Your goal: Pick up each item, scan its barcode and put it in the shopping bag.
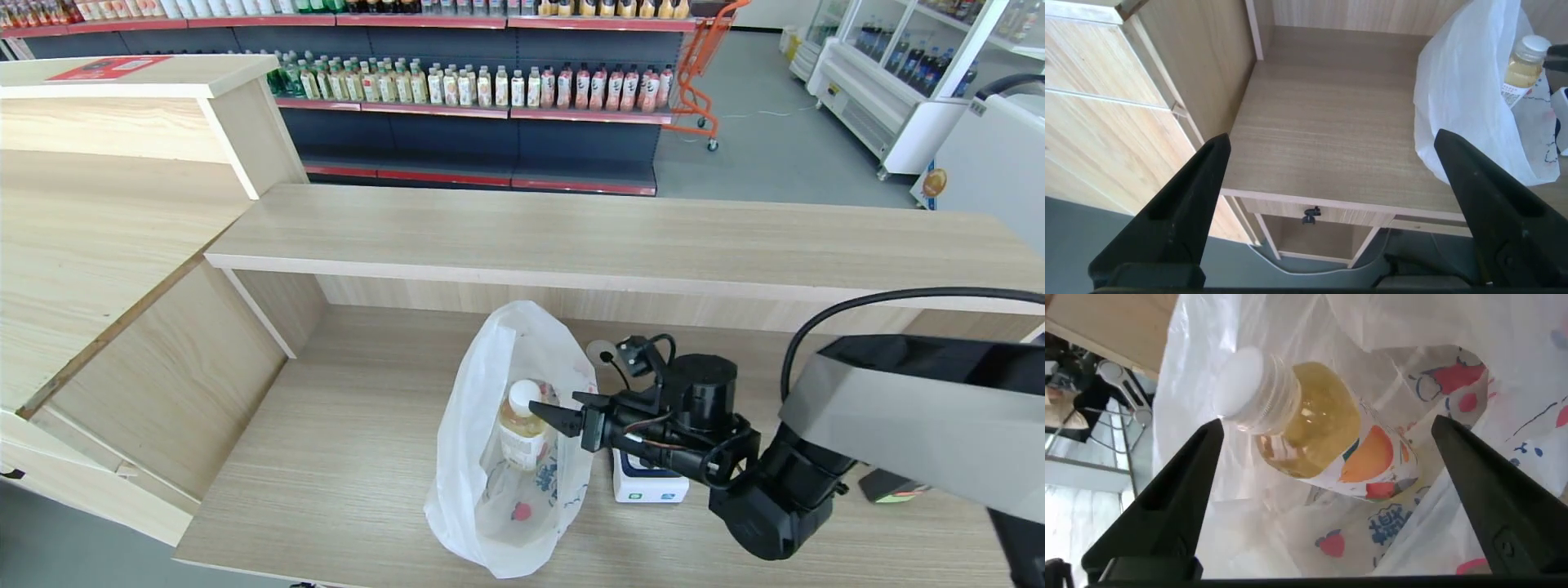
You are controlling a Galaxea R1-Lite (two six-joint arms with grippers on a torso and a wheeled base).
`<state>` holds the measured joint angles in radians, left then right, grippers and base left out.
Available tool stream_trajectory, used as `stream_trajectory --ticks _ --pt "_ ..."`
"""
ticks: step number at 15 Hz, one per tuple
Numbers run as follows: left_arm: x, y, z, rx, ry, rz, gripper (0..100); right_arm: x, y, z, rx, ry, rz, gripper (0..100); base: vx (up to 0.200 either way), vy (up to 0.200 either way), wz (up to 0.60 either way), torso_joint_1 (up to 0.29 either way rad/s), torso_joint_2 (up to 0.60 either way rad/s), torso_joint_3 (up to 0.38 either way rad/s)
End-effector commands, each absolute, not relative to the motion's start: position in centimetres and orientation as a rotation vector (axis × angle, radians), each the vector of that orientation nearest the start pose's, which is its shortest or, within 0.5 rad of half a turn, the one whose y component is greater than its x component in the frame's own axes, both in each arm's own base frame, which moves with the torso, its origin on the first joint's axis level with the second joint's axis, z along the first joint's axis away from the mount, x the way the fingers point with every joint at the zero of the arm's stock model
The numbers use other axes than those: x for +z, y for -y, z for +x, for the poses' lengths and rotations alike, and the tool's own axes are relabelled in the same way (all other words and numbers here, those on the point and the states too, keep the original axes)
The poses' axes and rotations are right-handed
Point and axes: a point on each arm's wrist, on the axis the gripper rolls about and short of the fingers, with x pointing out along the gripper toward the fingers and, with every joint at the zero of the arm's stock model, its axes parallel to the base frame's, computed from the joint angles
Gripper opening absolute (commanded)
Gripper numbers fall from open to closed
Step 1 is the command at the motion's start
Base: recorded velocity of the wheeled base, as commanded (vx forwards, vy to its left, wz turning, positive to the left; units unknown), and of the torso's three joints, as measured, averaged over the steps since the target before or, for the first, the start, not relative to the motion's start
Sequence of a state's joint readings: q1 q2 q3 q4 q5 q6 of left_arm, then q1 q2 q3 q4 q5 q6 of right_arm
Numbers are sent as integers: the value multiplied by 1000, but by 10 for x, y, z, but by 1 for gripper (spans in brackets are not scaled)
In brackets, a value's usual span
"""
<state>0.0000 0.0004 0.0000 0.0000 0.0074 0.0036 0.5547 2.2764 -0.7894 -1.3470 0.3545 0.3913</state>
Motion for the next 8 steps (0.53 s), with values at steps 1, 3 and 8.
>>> stream_trajectory --ticks 1,3,8 --pt "75 0 -23 8 0 3 100 91 -177 292 839 -299 409 100 0 0 0 0 0 0" --pt "76 0 -23 8 -2 3 100 99 -149 255 810 -338 391 100 0 0 0 0 0 0" --pt "76 0 -23 8 -2 5 100 159 -80 203 660 -275 229 100 0 0 0 0 0 0"
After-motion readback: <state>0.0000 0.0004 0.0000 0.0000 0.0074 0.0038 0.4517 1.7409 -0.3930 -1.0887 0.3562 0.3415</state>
